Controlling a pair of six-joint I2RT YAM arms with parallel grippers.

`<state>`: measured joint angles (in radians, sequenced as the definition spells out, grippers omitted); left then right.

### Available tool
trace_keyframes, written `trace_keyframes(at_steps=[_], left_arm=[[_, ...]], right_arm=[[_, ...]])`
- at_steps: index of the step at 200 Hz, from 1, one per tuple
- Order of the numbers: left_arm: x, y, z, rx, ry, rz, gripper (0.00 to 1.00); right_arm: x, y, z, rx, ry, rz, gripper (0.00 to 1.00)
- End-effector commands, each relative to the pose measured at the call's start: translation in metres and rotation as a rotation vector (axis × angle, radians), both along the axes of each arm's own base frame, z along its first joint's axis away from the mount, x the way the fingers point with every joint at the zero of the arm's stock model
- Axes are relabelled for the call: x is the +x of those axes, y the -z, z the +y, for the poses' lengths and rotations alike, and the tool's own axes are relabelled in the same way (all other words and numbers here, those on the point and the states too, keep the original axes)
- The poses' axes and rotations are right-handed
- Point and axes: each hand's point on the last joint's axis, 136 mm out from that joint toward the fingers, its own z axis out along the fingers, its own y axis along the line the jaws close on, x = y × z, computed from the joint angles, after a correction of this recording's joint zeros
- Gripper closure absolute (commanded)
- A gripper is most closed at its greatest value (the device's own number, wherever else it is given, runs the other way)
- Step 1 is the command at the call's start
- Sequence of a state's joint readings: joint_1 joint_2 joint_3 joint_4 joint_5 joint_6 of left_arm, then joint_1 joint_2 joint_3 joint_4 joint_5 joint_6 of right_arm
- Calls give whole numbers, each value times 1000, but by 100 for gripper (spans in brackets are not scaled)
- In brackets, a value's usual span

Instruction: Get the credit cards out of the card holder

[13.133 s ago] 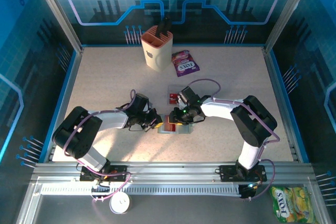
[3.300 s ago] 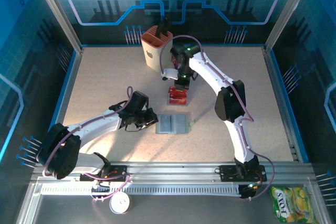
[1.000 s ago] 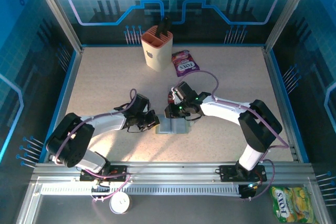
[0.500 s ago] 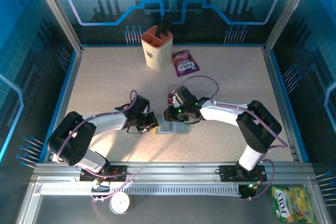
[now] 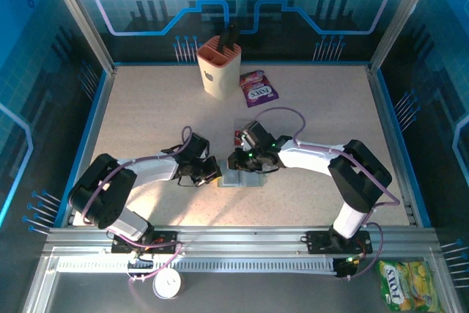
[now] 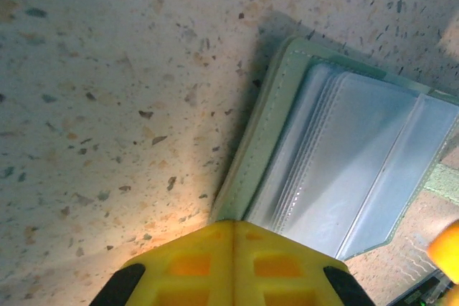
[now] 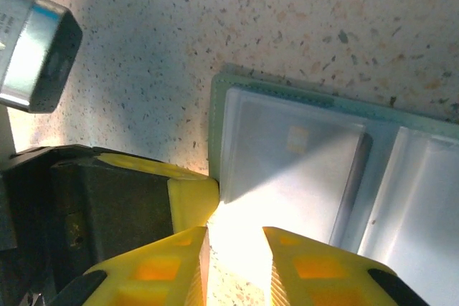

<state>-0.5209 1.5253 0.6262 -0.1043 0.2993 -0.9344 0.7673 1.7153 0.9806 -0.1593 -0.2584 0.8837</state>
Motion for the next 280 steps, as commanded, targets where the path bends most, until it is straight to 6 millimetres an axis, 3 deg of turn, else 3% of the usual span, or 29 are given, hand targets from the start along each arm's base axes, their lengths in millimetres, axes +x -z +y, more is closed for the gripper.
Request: trace_keyframes(at_steps=[1,83,154,226,280], left_arm=[[-9,11,3,-1,-16,44,93],[-10,9,4,-1,-16,30,93],[-9,11,4,-2,-23,32,92],[-11,12,4,-8,-24,28,92],[-12,15,4,-6,-28,40,92]], right_arm=[[-9,5,7,0,-18,71,73],[-2,6,-1,5,-7,32,68],[-13,21,-5,33,12,67,67],[-5,6,-4,27,-3,14,67],[-3,7,1,45,-8,21,67]])
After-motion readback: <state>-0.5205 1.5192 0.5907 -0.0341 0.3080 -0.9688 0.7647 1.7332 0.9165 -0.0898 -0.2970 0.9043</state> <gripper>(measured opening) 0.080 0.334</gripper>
